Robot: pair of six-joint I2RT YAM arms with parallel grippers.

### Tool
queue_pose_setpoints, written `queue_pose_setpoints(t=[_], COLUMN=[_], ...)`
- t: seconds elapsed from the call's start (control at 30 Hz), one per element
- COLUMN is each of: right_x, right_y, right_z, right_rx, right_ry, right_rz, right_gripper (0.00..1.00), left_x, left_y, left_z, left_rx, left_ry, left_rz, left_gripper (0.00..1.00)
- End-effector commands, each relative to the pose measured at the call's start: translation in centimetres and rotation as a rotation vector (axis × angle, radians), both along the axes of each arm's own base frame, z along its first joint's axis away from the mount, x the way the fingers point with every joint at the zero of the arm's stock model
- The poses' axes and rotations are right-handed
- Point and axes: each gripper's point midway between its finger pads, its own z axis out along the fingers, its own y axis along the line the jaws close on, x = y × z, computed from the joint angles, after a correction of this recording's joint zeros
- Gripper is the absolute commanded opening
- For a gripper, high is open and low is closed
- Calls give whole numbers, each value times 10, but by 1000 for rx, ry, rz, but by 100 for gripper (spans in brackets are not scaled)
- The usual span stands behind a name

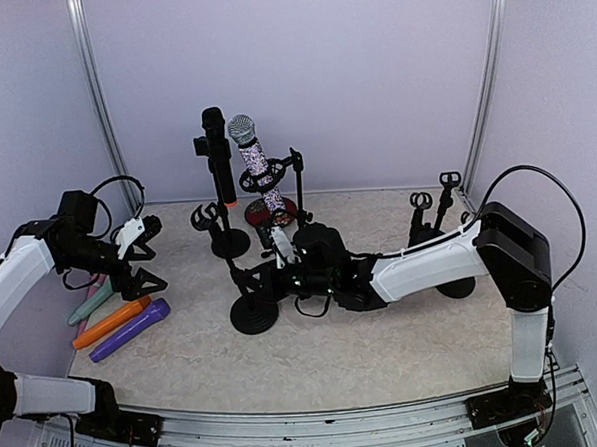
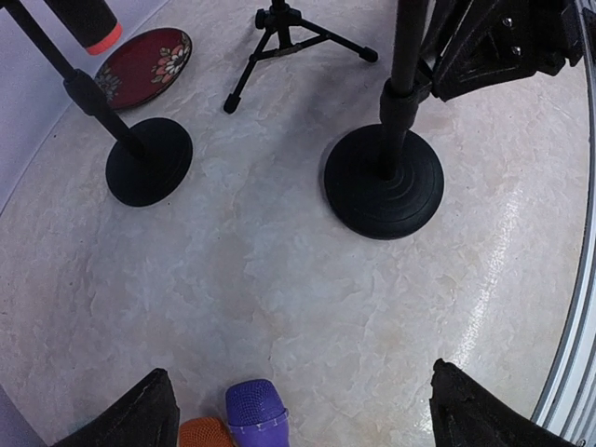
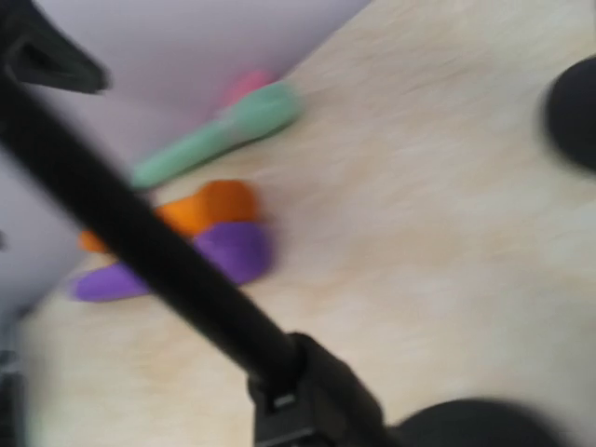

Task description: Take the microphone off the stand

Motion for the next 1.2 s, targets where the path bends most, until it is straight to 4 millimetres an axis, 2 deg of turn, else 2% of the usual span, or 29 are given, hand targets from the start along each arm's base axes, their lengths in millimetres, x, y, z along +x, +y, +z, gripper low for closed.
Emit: queue_pose_setpoints(t=[0.0, 0.33, 0.53, 0.57, 0.73, 0.83, 0.93, 1.07, 1.17], right_x=[20, 19, 20, 19, 6, -1, -7, -11, -10], right_y=[-32, -36, -36, -36, -32, -36, -44, -57, -57], right_z=[-27, -14, 8, 13, 38, 49, 57, 66, 63], right_rx=[-279, -514, -518, -494, -306, -193, -86, 104, 155], right_ry=[-249, -607, -651, -641, -531, -453, -370, -178, -77], right_rz=[-139, -219, -261, -265, -200, -165, -130, -77, -50], right_gripper=[0, 0, 0, 6, 52, 69, 75, 72, 70], left_x=[-3, -5, -7, -7, -11, -13, -15, -14, -14], left_y=[-4, -4, -4, -4, -4, -4, -3, -2, -3], left_z=[9, 9, 8, 9, 10, 9, 7, 7, 8], left_rx=[-17, -19, -26, -26, -26, -25, -22, -22, -30], left_ry=[3, 31, 49, 49, 46, 50, 55, 65, 69], left_rz=[-4, -8, -7, -8, -13, -14, -21, -21, -22], left_gripper=[91, 90, 90, 90, 90, 90, 90, 90, 90])
